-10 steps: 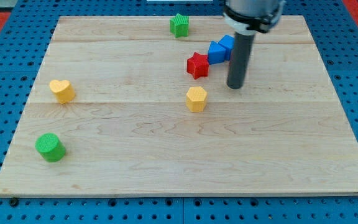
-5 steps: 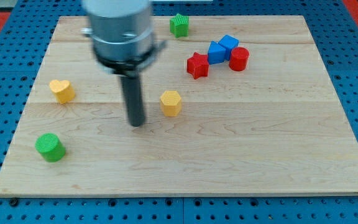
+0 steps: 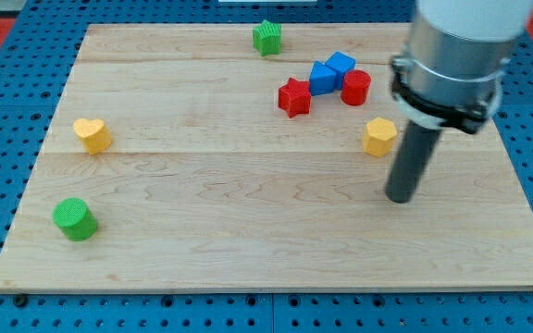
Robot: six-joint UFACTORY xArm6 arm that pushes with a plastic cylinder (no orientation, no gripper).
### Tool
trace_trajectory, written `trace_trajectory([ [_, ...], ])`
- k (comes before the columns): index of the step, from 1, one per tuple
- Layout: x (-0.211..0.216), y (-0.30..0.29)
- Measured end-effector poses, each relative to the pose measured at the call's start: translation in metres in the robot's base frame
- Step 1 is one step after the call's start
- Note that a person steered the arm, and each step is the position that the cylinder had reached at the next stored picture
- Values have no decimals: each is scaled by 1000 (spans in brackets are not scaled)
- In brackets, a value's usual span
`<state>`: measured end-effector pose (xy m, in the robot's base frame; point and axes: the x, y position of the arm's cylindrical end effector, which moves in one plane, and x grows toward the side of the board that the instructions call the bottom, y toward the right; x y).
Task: Push the yellow hexagon closer to the yellow heart
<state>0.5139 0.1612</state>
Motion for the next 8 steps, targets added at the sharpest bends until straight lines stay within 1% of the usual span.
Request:
trace_trajectory([
  [1,-42,3],
  [2,-72,10],
  [3,-76,6],
  [4,-68,-70],
  [5,-62,-99],
  [6,-69,-35],
  [7,-102,10],
  [8,-101,-52],
])
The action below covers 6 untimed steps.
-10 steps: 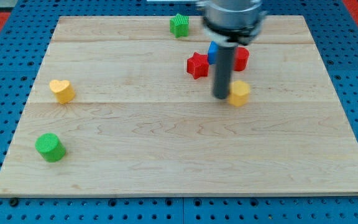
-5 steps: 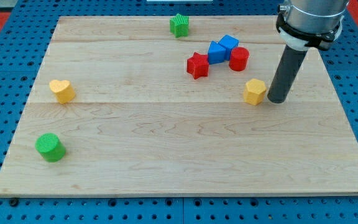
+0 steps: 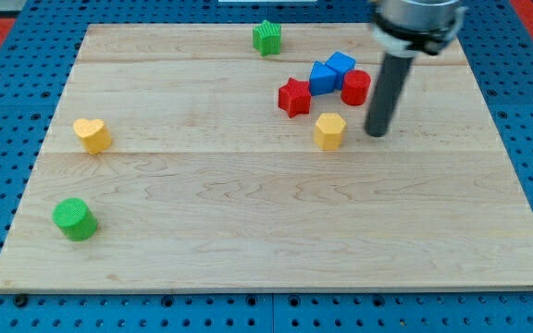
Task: Push the yellow hexagon closer to the yellow heart
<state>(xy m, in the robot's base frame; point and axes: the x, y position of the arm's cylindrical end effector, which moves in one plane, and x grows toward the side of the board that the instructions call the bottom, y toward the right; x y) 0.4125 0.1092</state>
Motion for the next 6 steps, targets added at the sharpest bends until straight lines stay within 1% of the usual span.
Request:
trace_trajectory([
  [1,24,-83],
  [2,29,-138],
  [3,23,-74],
  [4,-4,-70],
  [5,9,-136],
  [6,11,-225],
])
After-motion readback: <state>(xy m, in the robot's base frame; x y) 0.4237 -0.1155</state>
